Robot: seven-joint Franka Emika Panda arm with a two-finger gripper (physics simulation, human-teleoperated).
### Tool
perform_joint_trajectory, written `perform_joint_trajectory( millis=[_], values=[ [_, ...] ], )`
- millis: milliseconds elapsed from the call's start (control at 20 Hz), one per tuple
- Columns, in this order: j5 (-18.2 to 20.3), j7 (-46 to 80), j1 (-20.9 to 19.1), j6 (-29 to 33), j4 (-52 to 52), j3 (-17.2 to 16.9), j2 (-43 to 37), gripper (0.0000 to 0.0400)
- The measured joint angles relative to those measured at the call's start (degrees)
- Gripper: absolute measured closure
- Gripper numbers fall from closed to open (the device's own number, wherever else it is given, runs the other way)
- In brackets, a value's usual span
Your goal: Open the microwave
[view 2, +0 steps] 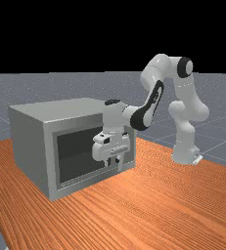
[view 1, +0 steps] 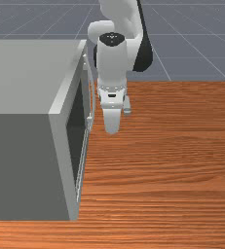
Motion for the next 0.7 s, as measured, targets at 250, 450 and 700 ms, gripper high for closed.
perform_joint_trajectory(
  millis=[250, 450, 700],
  values=[
    [0.1, 3.0, 0.6, 0.0, 0.0, -0.4, 0.1, 0.002],
    [1.0, 25.6, 7.7, 3.8, -2.2, -2.0, 1.5, 0.0348],
    [4.6, 31.8, 7.2, 4.0, -1.2, -3.0, 2.0, 0.0396]
  ],
)
